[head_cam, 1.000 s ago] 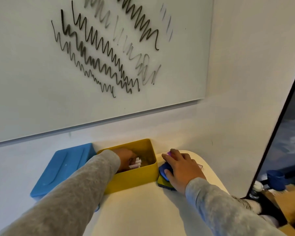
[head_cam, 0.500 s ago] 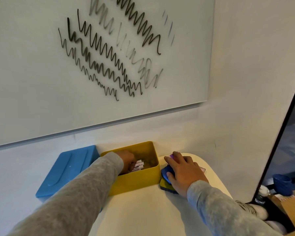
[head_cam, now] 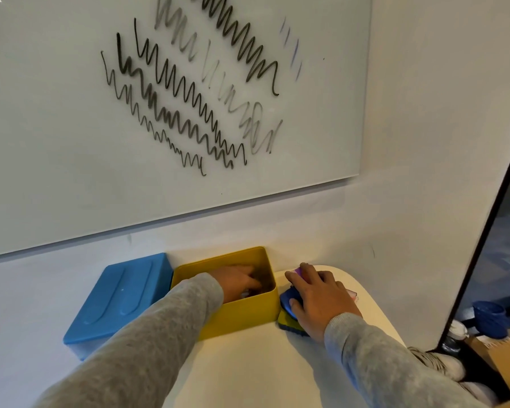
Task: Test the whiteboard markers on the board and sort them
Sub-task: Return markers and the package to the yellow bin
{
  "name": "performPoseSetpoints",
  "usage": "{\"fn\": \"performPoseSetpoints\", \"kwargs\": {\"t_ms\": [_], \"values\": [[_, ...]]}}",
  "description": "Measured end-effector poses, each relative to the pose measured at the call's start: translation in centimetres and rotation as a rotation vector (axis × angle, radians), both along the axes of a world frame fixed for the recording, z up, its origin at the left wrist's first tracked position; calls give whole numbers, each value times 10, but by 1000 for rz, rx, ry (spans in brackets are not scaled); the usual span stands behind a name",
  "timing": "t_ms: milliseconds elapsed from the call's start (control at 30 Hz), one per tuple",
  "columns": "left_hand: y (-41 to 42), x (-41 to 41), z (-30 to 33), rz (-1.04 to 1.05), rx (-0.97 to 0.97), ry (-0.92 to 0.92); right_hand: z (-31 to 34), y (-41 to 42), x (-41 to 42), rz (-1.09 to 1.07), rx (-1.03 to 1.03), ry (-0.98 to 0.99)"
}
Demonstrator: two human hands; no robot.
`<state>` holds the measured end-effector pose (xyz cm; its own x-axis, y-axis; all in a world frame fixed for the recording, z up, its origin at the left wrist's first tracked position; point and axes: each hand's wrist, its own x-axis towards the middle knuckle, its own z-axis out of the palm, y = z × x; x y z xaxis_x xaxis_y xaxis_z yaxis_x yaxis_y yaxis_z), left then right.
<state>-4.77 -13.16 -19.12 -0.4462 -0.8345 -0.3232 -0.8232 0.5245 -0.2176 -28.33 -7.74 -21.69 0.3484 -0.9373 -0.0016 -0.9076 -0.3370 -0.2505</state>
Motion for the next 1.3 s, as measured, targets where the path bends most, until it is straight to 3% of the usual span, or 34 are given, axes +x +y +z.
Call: {"fn": "performPoseSetpoints", "kwargs": {"t_ms": [300, 567, 833, 900, 1067, 1300], "values": [[-5, 0, 4, -30, 88, -81, 3, 1, 1, -3, -1, 12], [-2, 5, 6, -36, 105, -48, 3, 3, 2, -1, 2, -1], [17, -9, 52, 47, -64, 239, 6, -4, 0, 9, 23, -35], [22, -10, 64, 76, -142, 325, 6, -8, -6, 16, 16, -152], [41, -28, 76, 47, -302, 470, 24, -21, -43, -46, 0, -717], [31, -104, 61, 33, -114, 277, 43, -38, -82, -361, 109, -1065]]}}
